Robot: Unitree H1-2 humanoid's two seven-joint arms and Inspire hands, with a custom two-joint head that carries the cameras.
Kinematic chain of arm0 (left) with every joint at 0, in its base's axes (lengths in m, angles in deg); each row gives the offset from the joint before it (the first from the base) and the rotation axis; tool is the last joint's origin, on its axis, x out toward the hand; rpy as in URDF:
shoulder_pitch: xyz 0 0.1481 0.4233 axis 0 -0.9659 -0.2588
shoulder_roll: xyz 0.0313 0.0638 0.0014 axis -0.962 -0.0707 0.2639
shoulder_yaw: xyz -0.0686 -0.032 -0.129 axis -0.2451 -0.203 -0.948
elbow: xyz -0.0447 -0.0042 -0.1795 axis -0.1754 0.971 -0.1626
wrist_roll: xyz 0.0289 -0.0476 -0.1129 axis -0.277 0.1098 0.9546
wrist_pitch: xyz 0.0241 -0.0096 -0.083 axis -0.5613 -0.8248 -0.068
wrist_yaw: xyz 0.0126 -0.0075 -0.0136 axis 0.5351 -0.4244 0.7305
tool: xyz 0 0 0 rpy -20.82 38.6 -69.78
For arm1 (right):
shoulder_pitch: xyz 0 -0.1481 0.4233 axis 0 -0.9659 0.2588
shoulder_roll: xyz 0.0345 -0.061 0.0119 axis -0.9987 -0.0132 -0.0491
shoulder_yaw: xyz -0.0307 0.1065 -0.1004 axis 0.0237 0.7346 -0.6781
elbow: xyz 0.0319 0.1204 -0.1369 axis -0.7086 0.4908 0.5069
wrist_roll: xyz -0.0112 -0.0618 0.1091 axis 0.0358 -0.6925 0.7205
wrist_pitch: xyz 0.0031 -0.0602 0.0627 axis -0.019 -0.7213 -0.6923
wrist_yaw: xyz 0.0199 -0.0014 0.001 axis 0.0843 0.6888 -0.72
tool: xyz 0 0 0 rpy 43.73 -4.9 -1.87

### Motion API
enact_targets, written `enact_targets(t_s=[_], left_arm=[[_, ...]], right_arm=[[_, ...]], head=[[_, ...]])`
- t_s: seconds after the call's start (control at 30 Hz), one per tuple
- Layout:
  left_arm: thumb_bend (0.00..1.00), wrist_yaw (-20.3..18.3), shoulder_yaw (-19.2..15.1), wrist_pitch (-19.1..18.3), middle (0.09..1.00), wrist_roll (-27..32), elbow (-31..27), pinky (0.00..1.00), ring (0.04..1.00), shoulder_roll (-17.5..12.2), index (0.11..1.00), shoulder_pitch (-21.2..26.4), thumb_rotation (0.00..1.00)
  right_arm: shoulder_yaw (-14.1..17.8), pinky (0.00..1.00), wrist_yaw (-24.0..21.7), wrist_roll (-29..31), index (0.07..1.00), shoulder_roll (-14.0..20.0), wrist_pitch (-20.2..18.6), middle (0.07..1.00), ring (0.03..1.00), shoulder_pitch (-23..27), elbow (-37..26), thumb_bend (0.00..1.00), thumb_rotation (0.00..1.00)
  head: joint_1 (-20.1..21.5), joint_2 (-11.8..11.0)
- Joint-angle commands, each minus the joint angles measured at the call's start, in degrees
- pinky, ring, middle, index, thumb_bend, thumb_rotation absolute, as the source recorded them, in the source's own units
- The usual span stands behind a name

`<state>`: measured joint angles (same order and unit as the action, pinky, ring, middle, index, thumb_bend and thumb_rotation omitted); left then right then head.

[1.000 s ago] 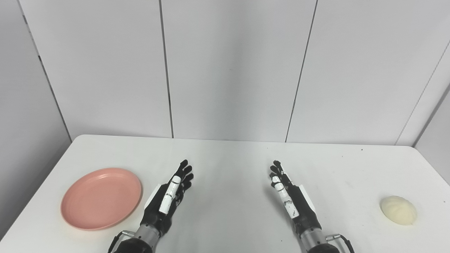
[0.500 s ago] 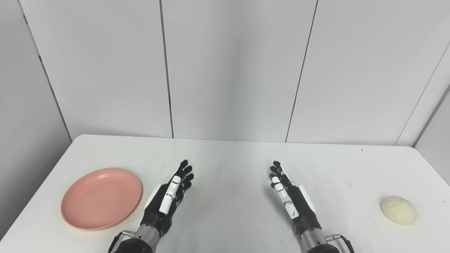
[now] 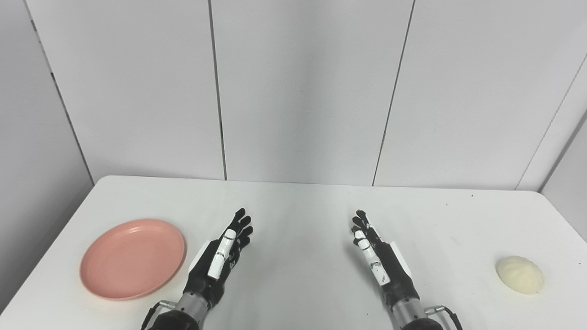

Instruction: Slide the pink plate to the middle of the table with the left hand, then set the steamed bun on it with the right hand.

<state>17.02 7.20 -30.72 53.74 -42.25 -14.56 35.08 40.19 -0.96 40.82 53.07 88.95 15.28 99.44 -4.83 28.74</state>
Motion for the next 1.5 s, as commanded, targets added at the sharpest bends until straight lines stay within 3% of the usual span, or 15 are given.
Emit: enact_targets(t_s=[0.0,0.57,0.93,1.17,1.47], left_arm=[[0.53,-0.7,1.0,-3.6,0.998,-0.7,2.4,1.00,0.982,0.0,1.000,-2.5,1.00],[0.53,-0.4,1.4,-3.2,0.999,-0.9,3.7,1.00,0.985,0.9,1.000,-1.7,1.00],[0.57,1.9,2.7,-0.1,0.996,-3.4,9.2,0.98,0.983,3.3,0.999,0.7,1.00],[0.56,3.4,3.0,1.1,0.988,-4.1,11.1,0.97,0.972,4.5,1.000,1.5,1.00],[0.56,3.7,3.1,0.8,0.983,-4.3,10.5,0.96,0.968,4.6,0.995,1.3,1.00]], right_arm=[[0.1,0.91,0.1,0.2,0.980,0.3,0.5,0.956,0.937,-0.5,-0.4,0.23,1.00],[0.6,0.92,-0.7,1.2,0.981,1.5,1.7,0.958,0.939,-0.1,1.0,0.24,1.00],[2.3,0.96,-3.0,5.6,0.991,3.7,4.2,0.965,0.955,0.4,3.4,0.23,1.00],[2.9,1.00,-3.8,7.0,1.000,4.1,2.9,0.978,0.975,0.5,2.9,0.22,1.00],[2.7,0.98,-3.7,6.4,0.990,4.2,4.7,0.968,0.962,0.5,3.2,0.24,1.00]], head=[[0.0,0.0],[-2.8,-0.6],[-13.9,-2.5],[-14.7,-2.6],[-14.4,-2.2]])
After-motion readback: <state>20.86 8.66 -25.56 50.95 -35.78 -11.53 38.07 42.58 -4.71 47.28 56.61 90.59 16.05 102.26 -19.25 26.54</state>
